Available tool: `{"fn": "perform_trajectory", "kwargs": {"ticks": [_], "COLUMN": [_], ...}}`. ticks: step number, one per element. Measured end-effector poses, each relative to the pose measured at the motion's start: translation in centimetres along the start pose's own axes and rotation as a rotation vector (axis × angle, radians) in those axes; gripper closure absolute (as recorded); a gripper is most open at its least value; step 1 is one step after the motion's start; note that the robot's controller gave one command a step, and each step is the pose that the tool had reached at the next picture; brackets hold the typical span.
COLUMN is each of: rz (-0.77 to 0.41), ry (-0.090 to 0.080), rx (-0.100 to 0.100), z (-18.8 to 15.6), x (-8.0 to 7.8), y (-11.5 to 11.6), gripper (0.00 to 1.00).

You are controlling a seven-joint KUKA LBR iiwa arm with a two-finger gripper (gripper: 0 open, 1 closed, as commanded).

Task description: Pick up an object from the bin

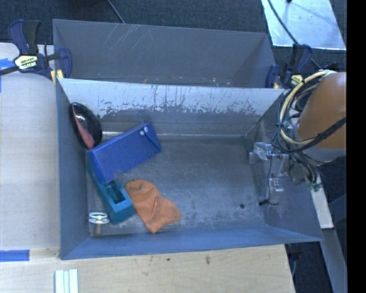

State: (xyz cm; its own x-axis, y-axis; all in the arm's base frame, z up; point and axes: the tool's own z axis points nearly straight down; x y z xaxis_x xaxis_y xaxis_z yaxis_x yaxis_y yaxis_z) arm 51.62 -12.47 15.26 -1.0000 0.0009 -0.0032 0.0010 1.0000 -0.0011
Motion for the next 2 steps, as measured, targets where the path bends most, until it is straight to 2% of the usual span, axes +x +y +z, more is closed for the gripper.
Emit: {"fn": "perform_trajectory", "kwargs": {"ticks": [1, 2], "rz": [-0.036, -0.056], "ry": [-0.001, 0.001], "rx": [0.002, -0.004], "z": [0.2, -1.4], "x": [-1.3, -2.5], "y": [4.1, 7.6], "gripper": [0.0, 0.0]}}
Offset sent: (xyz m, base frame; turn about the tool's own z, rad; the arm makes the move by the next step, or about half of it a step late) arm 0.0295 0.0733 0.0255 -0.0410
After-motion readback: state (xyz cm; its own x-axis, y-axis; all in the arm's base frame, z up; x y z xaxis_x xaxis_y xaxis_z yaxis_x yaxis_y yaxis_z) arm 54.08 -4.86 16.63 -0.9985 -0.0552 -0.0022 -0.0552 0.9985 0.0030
